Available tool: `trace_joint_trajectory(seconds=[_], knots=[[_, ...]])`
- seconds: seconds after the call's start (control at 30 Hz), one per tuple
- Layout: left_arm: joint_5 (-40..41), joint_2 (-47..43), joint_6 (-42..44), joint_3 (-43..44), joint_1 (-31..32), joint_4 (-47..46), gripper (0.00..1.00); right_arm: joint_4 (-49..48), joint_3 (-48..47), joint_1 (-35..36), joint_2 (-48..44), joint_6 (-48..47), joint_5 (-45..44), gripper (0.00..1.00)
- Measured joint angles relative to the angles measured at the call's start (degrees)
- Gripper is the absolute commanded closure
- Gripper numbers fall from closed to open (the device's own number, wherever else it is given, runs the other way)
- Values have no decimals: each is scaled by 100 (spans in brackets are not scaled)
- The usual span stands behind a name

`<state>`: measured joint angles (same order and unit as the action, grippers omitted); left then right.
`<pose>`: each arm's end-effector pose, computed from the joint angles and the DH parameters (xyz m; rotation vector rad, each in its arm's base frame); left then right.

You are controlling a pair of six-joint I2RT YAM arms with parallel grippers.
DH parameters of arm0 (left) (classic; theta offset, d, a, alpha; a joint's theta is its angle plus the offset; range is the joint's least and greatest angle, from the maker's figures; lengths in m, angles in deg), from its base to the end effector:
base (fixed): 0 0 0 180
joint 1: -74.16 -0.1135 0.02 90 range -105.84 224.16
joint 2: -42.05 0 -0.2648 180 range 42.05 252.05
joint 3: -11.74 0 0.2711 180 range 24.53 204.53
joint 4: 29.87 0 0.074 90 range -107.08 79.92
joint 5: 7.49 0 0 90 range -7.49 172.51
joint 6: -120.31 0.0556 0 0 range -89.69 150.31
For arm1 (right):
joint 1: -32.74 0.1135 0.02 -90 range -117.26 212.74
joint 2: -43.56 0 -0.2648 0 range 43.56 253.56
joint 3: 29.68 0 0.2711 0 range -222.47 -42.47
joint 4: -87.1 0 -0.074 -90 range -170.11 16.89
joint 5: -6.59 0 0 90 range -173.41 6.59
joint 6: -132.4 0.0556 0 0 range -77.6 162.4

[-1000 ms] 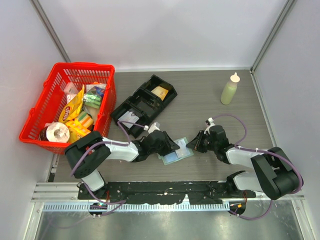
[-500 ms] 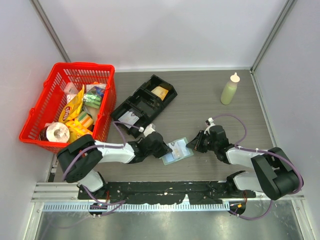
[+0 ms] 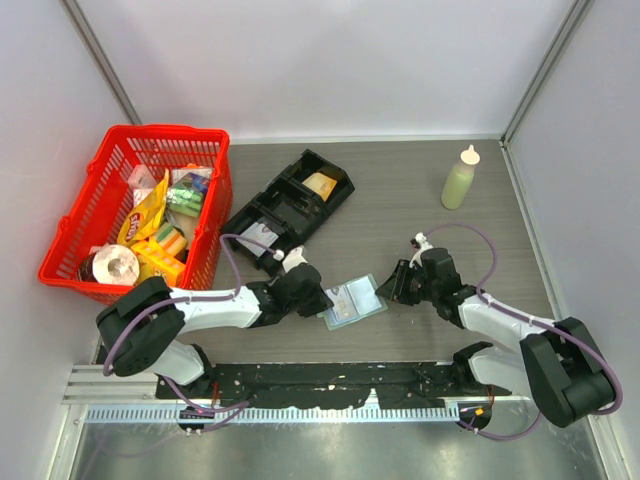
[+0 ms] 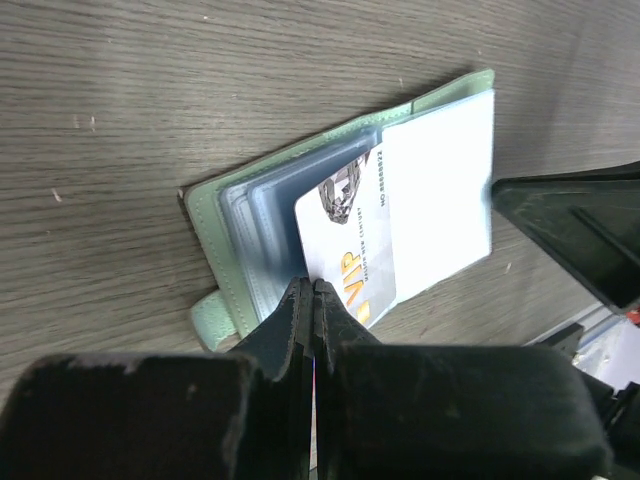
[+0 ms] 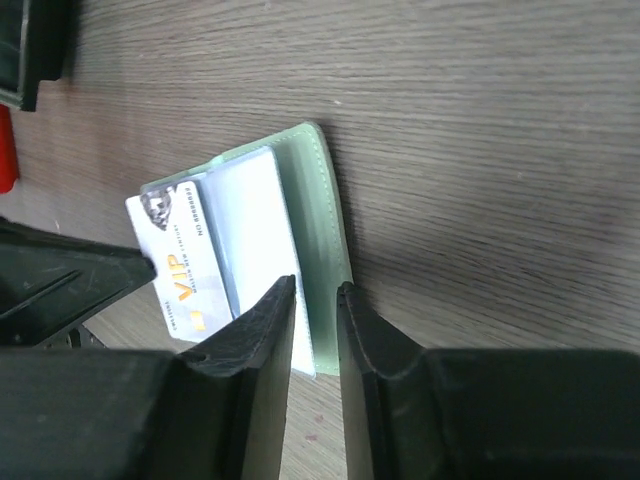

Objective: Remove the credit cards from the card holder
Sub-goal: Remove the credit card from the card holder, then place the credit card in the storage box.

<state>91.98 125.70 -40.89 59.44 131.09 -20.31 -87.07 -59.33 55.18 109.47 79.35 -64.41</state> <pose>0.1716 -0.2468 0.1256 -0.3997 2.5025 -0.8399 0.2005 0.1024 0.1101 0.1274 2.4285 0.8863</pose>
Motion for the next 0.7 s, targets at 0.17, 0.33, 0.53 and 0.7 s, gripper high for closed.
trace_joint_trajectory(seconds=[0.17, 0.33, 0.53, 0.7], knots=[[4, 0, 295, 0, 0, 59, 100, -136, -57, 11, -221, -168, 415, 55], [42, 2, 431, 0, 0, 59, 100, -505, -201, 149, -151, -221, 901, 50], [52, 31, 568, 0, 0, 13, 100, -894, -555, 352, 396, -256, 1241, 49], [52, 35, 754, 0, 0, -79, 100, -1045, -789, 479, 935, -302, 1300, 48]])
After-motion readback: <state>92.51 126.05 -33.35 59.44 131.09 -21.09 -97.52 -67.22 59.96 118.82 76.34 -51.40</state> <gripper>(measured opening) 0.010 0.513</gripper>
